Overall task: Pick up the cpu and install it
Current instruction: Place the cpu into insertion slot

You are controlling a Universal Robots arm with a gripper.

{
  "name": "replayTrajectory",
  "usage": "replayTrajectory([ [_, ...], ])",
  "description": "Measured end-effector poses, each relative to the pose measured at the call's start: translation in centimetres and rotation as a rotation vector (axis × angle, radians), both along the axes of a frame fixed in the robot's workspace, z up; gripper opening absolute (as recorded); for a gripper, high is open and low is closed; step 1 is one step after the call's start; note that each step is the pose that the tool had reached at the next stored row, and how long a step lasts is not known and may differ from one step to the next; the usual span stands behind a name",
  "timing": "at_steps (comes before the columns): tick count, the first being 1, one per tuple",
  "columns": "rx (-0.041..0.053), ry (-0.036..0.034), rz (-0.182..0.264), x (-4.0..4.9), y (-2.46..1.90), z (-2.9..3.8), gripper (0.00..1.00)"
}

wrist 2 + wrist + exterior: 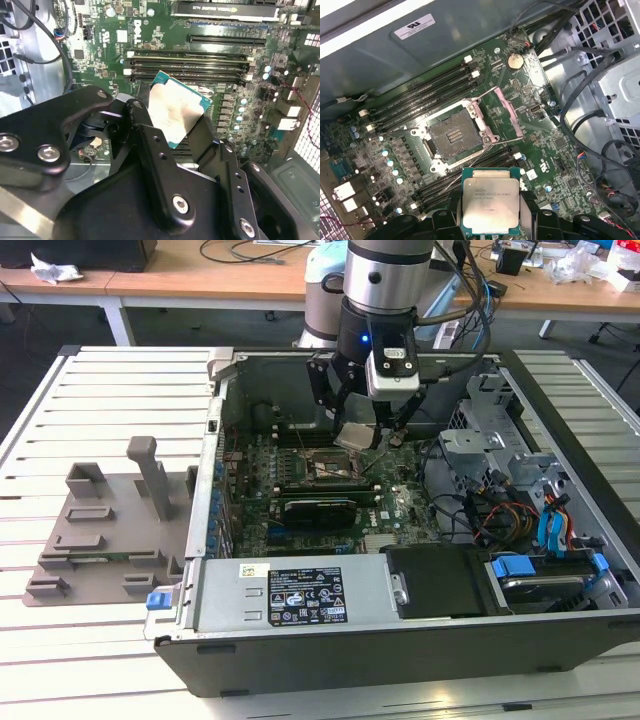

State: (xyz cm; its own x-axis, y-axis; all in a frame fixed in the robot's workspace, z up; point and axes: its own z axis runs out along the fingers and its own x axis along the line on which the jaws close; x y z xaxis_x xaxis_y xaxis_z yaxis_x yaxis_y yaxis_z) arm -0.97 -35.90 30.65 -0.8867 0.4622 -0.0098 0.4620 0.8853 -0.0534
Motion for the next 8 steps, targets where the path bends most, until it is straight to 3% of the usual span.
replayTrajectory([
  [8,0.0,0.0,-0.081,0.0,0.0,-0.01,0.55],
])
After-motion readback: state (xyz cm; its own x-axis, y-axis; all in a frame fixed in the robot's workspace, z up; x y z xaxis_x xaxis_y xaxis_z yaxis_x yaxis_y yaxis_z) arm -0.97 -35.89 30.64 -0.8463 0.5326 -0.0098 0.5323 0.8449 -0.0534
